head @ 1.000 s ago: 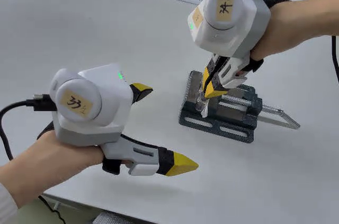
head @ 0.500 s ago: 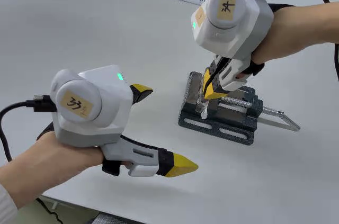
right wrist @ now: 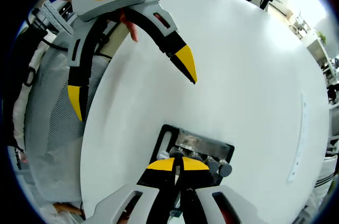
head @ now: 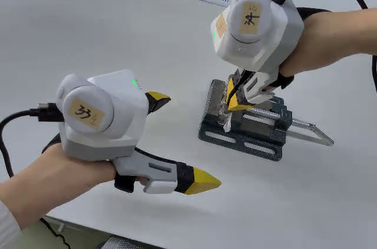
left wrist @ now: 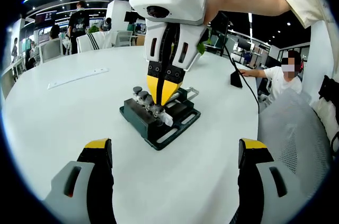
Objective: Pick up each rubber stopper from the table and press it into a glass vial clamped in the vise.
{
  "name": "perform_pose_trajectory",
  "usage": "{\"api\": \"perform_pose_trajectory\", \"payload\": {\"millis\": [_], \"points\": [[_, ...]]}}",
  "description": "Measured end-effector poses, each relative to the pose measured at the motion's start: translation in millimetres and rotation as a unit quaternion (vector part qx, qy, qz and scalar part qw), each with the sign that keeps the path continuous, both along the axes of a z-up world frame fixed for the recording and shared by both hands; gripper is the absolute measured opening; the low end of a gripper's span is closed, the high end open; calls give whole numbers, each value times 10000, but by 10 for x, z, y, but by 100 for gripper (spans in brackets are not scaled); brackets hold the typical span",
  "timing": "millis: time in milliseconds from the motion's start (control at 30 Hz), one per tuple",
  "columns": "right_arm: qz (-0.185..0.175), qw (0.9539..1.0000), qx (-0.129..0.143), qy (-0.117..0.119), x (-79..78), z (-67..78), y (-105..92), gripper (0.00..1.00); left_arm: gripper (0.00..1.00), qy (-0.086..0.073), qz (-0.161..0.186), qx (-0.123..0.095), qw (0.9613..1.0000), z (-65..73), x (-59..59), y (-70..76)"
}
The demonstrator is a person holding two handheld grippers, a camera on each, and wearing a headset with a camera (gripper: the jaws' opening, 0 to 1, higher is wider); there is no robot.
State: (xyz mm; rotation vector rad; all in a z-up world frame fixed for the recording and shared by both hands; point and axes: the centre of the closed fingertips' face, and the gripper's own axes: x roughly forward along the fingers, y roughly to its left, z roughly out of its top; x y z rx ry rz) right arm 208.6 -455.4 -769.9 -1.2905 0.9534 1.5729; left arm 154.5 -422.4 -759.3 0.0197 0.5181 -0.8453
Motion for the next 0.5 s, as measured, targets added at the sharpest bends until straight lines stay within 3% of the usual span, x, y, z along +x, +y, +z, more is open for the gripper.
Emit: {"api": "perform_pose_trajectory", "payload": {"millis": [300,500], "points": [[-166,9993,179,274,9,21,-24,0,99,-24,42,16,10000,22,9,47],[-26,9995,221,234,-2,28,2,0,99,-5,46,20,10000,11,6,59]]}}
